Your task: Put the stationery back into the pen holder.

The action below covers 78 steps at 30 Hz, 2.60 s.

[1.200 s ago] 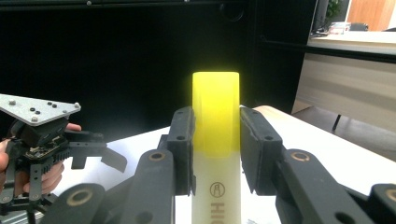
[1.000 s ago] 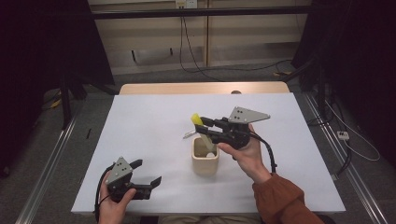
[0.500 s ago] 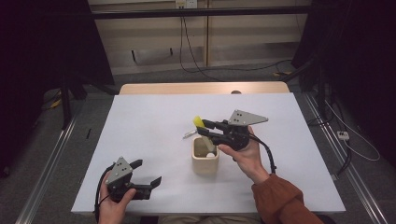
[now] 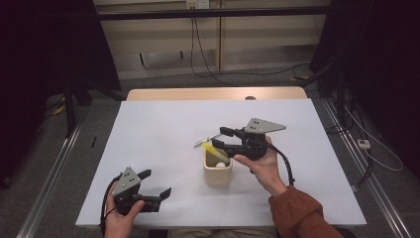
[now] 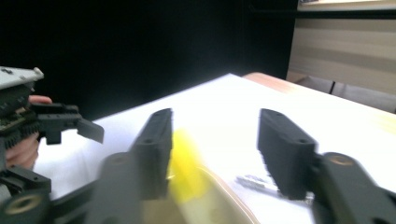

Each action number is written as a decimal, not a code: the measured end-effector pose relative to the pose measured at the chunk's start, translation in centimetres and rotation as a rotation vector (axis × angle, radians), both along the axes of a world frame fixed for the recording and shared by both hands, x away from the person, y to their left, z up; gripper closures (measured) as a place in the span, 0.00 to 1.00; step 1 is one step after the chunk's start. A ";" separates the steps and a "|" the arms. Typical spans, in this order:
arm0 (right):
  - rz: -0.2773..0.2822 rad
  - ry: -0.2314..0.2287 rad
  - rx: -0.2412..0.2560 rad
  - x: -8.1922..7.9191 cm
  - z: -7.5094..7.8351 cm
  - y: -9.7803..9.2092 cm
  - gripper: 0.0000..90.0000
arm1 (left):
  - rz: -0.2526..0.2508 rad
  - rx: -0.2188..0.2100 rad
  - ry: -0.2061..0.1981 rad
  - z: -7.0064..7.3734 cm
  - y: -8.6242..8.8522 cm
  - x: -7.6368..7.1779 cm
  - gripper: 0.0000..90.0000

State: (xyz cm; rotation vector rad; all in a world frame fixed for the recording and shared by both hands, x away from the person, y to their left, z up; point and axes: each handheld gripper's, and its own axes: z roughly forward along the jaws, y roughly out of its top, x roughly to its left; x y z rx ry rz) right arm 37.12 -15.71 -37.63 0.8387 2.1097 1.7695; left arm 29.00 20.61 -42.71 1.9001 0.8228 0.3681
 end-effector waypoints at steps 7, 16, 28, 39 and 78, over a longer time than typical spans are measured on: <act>-0.047 0.041 -0.083 0.1 0.0 -0.2 0.29 | 0.000 0.002 0.000 0.0 0.0 0.0 0.07; -0.083 0.048 -0.116 -0.2 0.5 -1.1 0.15 | 0.000 0.003 0.003 -0.1 0.0 0.1 0.07; -0.157 0.085 -0.129 -0.6 0.2 -4.7 0.11 | 0.016 -0.004 -0.001 0.2 0.1 0.7 0.07; -0.164 0.150 -0.190 -2.1 -1.8 -7.5 0.12 | 0.033 0.026 0.002 0.3 -0.5 2.0 0.07; -0.296 0.183 -0.232 -8.5 -5.7 -13.1 0.07 | -0.145 0.019 0.145 2.9 -6.5 13.4 0.09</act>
